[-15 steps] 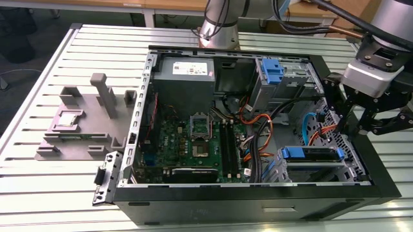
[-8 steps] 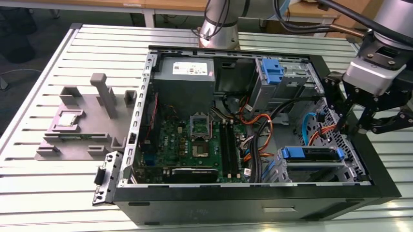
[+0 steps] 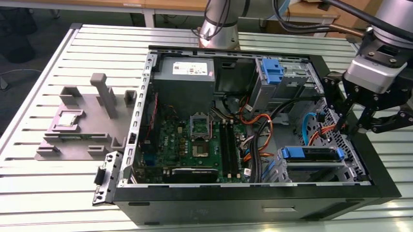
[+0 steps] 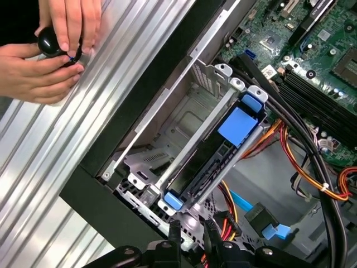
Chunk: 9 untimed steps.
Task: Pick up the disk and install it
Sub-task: 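Insert the first disk wire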
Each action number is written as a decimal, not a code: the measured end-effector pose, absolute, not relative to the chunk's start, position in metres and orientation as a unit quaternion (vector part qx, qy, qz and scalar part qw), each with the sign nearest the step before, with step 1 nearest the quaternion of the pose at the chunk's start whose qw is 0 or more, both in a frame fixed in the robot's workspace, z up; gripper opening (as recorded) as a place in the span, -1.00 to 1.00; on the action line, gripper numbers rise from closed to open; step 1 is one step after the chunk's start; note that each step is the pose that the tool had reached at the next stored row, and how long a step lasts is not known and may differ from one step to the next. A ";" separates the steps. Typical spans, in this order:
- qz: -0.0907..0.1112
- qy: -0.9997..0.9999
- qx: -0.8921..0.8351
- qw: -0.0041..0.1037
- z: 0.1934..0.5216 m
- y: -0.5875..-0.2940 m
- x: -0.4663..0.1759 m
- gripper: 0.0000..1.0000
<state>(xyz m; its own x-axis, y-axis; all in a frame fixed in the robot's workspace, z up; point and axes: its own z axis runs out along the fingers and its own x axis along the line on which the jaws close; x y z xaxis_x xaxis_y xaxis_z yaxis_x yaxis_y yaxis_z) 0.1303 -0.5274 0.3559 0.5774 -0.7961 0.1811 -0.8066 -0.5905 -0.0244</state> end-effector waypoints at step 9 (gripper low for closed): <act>0.082 -0.449 0.888 0.054 0.356 -0.523 0.134 -0.39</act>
<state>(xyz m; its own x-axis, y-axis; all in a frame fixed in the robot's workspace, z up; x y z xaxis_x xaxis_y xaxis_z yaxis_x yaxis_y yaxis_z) 0.1337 -0.5235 0.3559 0.5831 -0.7891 0.1935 -0.8066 -0.5907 0.0219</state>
